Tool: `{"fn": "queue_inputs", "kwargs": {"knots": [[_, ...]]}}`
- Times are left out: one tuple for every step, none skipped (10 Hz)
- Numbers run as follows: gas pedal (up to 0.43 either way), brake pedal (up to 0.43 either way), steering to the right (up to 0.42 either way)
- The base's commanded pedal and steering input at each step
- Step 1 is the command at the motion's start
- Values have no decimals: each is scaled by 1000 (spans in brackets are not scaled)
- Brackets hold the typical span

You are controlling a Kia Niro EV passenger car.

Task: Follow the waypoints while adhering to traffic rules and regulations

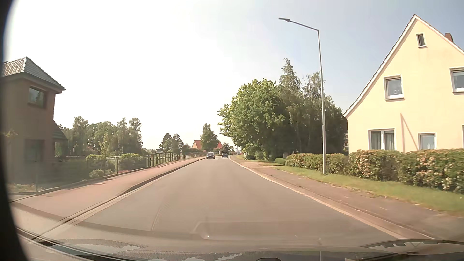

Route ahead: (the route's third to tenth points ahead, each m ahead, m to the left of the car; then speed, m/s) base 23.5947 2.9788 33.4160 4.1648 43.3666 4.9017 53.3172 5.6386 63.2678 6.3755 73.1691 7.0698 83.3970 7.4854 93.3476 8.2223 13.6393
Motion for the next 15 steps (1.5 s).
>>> {"fn": "queue_inputs", "kwargs": {"knots": [[287, 0, -14], [280, 0, -17], [280, 0, -21], [280, 0, -23], [268, 0, -24], [268, 0, -24], [268, 0, -24], [268, 0, -24], [260, 0, -24], [228, 0, -24], [220, 0, -25], [209, 0, -24], [197, 0, -24], [189, 0, -24], [189, 0, -24]]}}
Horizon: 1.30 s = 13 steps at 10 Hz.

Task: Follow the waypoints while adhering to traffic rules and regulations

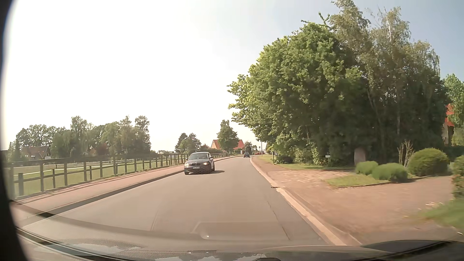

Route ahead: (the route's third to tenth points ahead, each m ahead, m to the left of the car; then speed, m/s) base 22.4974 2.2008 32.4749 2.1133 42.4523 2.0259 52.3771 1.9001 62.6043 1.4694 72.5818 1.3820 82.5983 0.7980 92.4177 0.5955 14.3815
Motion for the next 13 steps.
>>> {"fn": "queue_inputs", "kwargs": {"knots": [[189, 0, -21], [189, 0, -20], [189, 0, -19], [189, 0, -15], [177, 0, -10], [150, 0, -4], [118, 0, -3], [98, 0, -3], [87, 0, -1], [79, 0, 0], [67, 0, 0], [67, 0, 0], [79, 0, 0]]}}
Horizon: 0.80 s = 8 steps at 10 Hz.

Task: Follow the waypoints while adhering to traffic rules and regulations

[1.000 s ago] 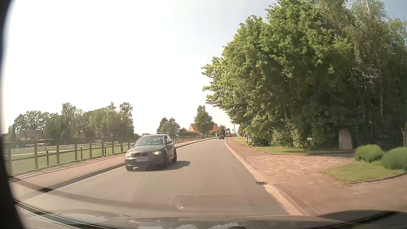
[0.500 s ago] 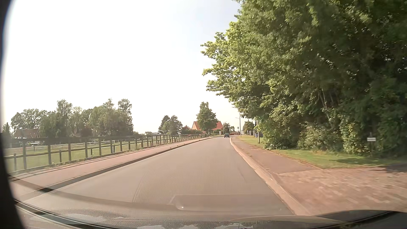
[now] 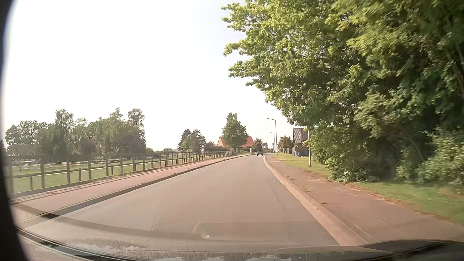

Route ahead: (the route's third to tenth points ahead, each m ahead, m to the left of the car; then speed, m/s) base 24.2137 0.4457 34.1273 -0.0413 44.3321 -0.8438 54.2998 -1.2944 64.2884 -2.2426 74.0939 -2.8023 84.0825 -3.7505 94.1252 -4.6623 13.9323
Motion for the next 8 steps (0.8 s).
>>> {"fn": "queue_inputs", "kwargs": {"knots": [[79, 0, 1], [87, 0, 2], [98, 0, 3], [118, 0, 3], [138, 0, 4], [169, 0, 5], [177, 0, 5], [177, 0, 5]]}}
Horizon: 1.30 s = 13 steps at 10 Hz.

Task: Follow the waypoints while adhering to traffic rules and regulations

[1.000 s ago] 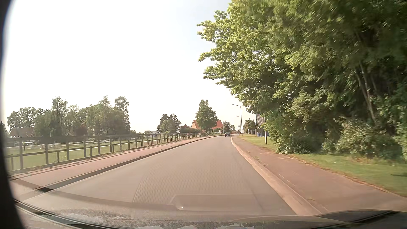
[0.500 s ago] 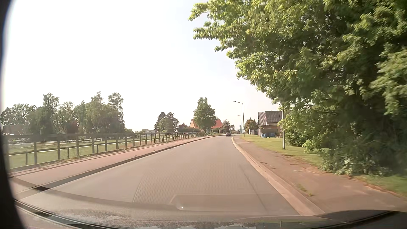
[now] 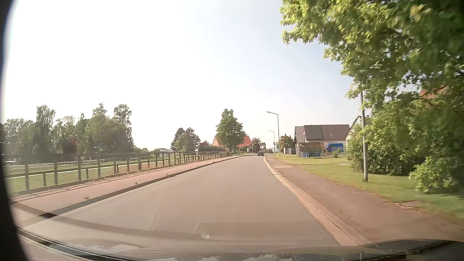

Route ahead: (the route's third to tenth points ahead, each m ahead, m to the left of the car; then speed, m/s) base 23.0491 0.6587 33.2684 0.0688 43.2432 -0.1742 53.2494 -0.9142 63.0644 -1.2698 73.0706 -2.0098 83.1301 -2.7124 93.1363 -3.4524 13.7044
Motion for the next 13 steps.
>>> {"fn": "queue_inputs", "kwargs": {"knots": [[177, 0, 5], [177, 0, 4], [177, 0, 4], [177, 0, 4], [177, 0, 5], [177, 0, 4], [177, 0, 2], [177, 0, -1], [177, 0, -2], [177, 0, -1], [177, 0, -1], [177, 0, -1], [177, 0, -1]]}}
